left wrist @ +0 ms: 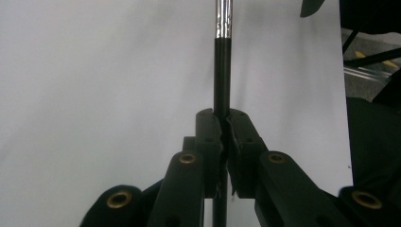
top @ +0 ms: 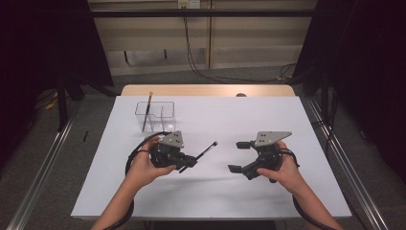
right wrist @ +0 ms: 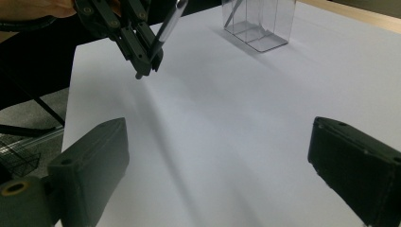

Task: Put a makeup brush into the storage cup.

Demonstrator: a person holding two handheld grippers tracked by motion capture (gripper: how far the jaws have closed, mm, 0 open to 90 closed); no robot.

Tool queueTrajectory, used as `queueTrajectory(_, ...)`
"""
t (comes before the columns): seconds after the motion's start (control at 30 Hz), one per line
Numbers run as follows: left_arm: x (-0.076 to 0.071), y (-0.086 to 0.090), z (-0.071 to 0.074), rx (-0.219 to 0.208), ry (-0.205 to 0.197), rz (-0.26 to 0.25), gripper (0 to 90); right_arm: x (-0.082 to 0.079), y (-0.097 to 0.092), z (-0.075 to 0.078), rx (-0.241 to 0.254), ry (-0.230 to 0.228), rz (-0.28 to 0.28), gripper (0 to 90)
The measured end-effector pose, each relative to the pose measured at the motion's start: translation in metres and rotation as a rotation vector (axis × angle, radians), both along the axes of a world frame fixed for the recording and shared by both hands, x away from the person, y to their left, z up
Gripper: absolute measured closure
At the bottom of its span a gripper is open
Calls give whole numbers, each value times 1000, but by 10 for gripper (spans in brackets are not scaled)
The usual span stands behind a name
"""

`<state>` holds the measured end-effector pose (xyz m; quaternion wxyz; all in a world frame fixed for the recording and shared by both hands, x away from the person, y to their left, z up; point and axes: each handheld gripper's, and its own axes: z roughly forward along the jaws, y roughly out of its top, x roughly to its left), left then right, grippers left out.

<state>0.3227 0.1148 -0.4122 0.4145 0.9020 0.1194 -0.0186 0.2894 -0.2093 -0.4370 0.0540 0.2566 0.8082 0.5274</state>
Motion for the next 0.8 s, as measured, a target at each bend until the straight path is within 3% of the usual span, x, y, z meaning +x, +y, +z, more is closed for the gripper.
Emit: queueTrajectory(0.8,3,15,-5,-75,-1,69,841,-5,-22,-8,8,-17,-52,35)
